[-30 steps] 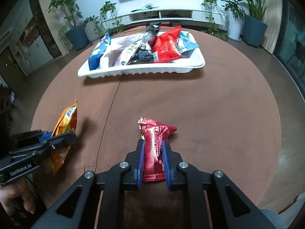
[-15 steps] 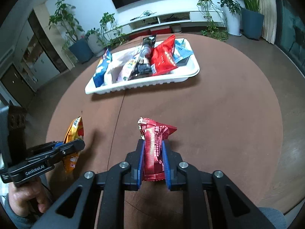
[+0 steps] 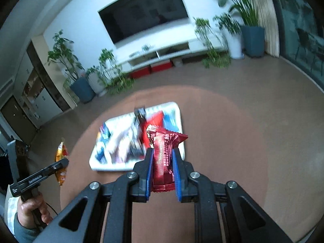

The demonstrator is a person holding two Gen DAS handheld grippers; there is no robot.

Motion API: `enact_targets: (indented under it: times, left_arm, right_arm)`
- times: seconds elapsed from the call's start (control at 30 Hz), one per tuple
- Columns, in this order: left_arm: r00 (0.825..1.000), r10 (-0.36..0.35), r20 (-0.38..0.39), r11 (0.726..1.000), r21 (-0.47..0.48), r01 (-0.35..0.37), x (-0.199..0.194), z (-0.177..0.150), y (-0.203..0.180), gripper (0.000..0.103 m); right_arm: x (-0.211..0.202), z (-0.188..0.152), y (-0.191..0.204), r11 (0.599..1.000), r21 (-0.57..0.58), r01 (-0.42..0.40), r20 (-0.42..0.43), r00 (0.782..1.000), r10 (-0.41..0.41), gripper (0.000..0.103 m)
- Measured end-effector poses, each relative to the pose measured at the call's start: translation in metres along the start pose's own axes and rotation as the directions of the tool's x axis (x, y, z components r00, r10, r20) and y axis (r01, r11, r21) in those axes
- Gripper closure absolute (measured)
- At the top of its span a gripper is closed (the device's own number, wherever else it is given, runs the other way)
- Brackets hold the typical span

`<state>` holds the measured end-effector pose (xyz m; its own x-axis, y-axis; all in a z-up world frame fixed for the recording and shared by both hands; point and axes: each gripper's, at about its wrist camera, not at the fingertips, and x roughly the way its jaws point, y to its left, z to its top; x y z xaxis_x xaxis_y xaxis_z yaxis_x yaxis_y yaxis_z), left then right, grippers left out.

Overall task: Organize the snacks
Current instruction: 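Carry the orange bar and red wrapper into the tray and open both grippers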

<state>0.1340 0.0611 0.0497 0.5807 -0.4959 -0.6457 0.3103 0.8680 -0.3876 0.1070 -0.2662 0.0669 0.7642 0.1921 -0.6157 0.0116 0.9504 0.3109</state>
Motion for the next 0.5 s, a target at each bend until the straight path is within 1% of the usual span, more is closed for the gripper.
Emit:
enact_targets:
  times: [0.1,0.2,0.37,0.5]
  left_arm:
    - [1.0,-0.001,0.011,1.0,0.014,0.001,0.012,0.031,-0.004,0.088]
    - [1.0,-0.003,-0.007,1.0,0.025,0.003,0.038,0.058,-0.007,0.088]
    - [0.999,0.009,-0.05,1.0,0.021,-0.008,0.078,0.074,-0.001,0.088]
    - [0.996,0.023,-0.081,1.0,0.012,-0.022,0.109,0.077,0.008,0.088]
  right_arm:
    - [0.013,0.028,0.027,0.998,-0.042,-0.042,0.025,0.999,0.043,0.083]
    - [0.04,0.046,0.049,0.994,-0.062,-0.092,0.002,0.996,0.092,0.083]
    - [0.102,0.055,0.076,0.986,-0.06,-0.154,-0.085,0.985,0.149,0.083]
    - [0.139,0.049,0.076,0.986,-0.038,-0.164,-0.148,0.976,0.157,0.083]
